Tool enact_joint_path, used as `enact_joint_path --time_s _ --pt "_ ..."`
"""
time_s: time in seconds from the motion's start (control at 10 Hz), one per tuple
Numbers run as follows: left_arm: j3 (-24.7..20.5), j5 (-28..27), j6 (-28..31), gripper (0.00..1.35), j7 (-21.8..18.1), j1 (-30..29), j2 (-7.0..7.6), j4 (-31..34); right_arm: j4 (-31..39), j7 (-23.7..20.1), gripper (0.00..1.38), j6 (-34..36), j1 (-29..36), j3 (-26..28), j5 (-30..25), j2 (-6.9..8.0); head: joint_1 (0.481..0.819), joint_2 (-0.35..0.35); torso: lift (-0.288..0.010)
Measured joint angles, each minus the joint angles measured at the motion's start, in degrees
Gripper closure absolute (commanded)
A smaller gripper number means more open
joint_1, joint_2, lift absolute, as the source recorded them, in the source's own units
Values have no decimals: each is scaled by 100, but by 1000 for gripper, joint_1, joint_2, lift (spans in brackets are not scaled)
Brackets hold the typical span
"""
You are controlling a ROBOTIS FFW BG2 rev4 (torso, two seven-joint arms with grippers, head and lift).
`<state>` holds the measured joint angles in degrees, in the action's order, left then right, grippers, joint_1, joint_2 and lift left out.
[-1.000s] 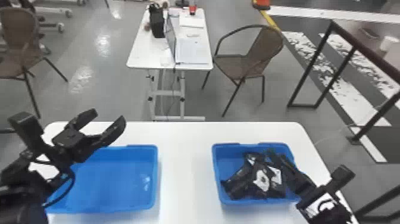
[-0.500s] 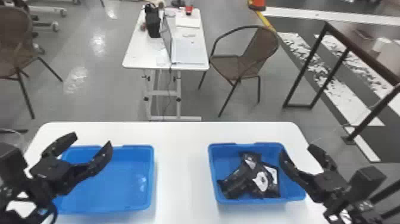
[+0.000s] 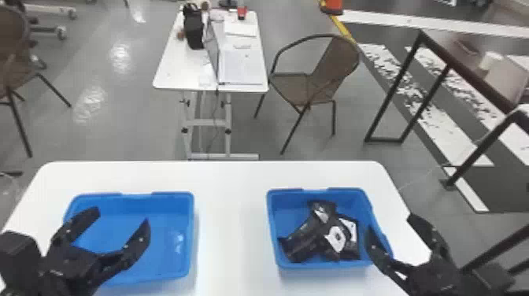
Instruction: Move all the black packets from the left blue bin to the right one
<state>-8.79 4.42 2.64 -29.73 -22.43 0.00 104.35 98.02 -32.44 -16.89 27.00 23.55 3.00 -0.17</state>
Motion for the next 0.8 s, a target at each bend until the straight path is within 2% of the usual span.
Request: enact_joint_path --time_s 0.4,0.8 --pt "220 13 25 48 188 106 0 6 -38 10 168 61 -27 -26 102 0 695 -195 0" --pt "267 48 91 62 201 161 7 -3 -202 10 167 92 -161 -143 185 0 695 -189 0"
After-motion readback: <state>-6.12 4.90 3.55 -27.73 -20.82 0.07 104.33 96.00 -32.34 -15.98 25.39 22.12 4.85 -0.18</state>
